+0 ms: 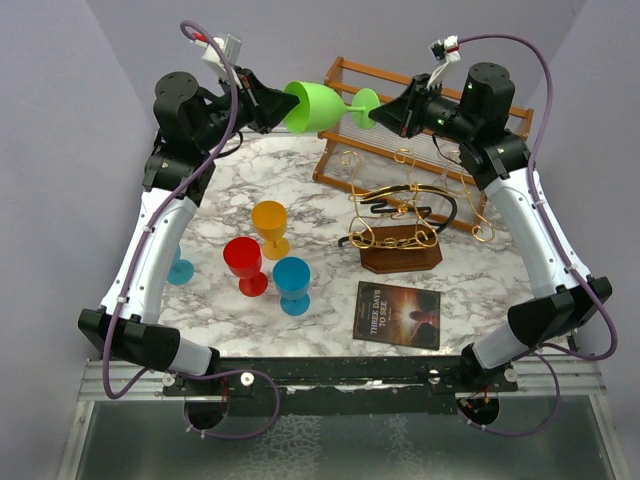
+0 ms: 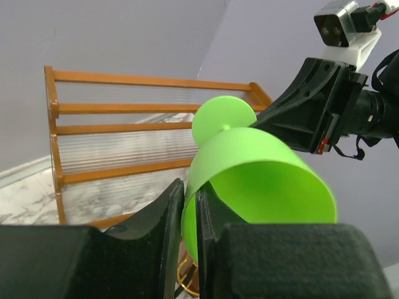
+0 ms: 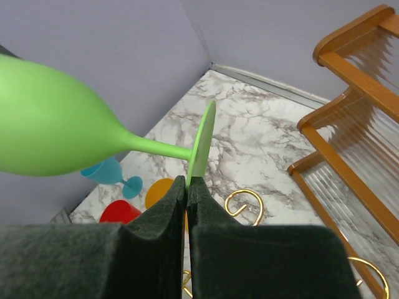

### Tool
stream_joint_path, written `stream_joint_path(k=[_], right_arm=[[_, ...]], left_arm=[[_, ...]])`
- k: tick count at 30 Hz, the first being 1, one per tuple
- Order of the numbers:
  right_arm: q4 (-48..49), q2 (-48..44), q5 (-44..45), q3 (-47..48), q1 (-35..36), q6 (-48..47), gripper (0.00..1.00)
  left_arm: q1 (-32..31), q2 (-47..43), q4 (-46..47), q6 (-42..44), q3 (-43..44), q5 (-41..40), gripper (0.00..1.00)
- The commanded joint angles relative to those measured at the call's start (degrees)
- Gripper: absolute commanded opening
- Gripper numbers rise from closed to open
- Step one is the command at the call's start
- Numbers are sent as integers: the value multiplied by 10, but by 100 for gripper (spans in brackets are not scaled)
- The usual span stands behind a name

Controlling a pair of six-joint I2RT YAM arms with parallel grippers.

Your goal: Place the wine glass upside down on the wine glass rack

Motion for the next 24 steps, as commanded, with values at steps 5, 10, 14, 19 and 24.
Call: stream_joint_path(k=[5, 10, 14, 19, 24], right_arm=[[-3, -21, 68, 4, -9, -53, 1], [-3, -49, 95, -14, -29, -90, 1], [-16, -79, 104, -22, -65, -132, 1], [-50, -126, 162, -29, -80, -247, 1], [-64, -201, 200, -74, -95, -346, 1]], left_arm=[[-3, -31, 1, 39, -27, 2, 32], [0, -56, -44, 93, -45, -18, 47], [2, -76, -92, 150, -51, -53, 59], [4, -98, -143, 216, -65, -84, 76], [5, -119, -166, 256, -85, -108, 85]])
